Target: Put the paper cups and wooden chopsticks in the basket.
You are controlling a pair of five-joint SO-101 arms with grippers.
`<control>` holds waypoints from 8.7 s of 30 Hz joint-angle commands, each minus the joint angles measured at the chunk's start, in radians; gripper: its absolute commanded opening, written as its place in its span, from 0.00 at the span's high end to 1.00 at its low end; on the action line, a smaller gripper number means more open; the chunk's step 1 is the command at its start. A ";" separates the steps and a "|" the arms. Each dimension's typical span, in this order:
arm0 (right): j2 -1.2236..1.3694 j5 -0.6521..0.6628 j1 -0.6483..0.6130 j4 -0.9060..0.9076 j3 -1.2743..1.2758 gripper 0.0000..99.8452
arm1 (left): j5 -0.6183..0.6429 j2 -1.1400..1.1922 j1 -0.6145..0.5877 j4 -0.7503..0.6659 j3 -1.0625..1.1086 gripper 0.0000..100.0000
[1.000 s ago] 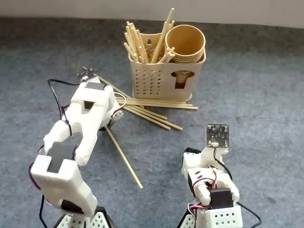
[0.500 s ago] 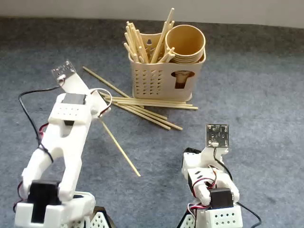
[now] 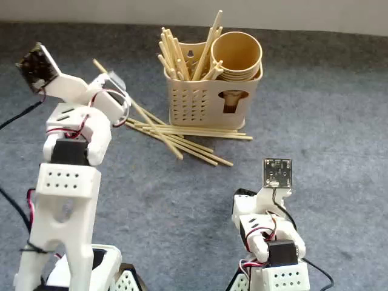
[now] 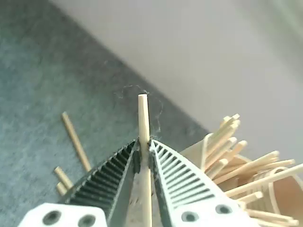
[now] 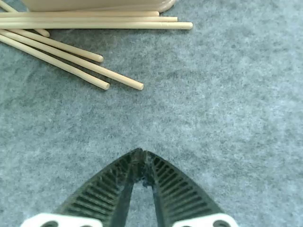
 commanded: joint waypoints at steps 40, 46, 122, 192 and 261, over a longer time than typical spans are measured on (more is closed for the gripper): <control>-0.015 -0.006 0.013 0.004 0.148 1.00 | -0.373 0.446 0.217 -0.404 -0.608 0.99; -0.015 -0.006 0.013 0.004 0.148 1.00 | -0.448 0.467 0.255 -0.404 -0.510 0.99; -0.013 -0.008 0.013 0.004 0.148 1.00 | 0.133 1.274 -0.079 0.655 -1.244 0.84; -0.013 -0.008 0.013 0.004 0.148 1.00 | 0.061 1.761 -0.162 1.177 -2.006 1.00; -0.013 -0.003 0.013 0.004 0.148 1.00 | -0.350 1.155 0.243 0.554 -2.014 1.00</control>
